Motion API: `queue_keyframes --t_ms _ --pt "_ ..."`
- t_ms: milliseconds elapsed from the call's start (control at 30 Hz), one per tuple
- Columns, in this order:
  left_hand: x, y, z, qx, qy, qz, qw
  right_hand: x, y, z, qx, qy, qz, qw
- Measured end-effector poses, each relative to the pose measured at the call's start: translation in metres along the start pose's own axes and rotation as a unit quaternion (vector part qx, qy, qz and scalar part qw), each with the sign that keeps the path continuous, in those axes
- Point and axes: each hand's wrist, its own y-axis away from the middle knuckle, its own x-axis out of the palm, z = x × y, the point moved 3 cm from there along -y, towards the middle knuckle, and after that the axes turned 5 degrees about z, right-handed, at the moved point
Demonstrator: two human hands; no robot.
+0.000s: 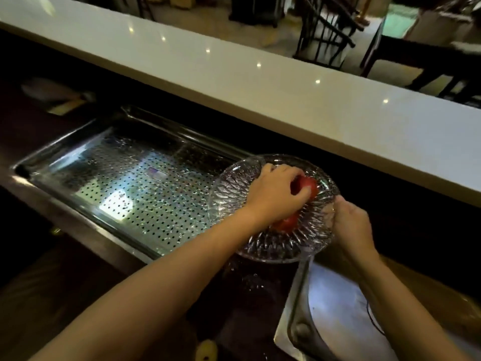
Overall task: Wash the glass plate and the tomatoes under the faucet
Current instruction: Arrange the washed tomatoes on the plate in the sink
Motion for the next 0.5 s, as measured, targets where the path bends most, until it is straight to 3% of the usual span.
queue_keyframes --t_ms 267,500 --pt "-0.071 0.024 0.112 -0.091 -0.027 -0.014 0.995 0.145 0.005 0.041 -0.010 -0.055 0.046 0.997" --pt "-0.081 0.039 0.176 -0.168 -0.010 0.010 0.986 0.220 0.011 0.047 0.010 -0.060 0.091 0.994"
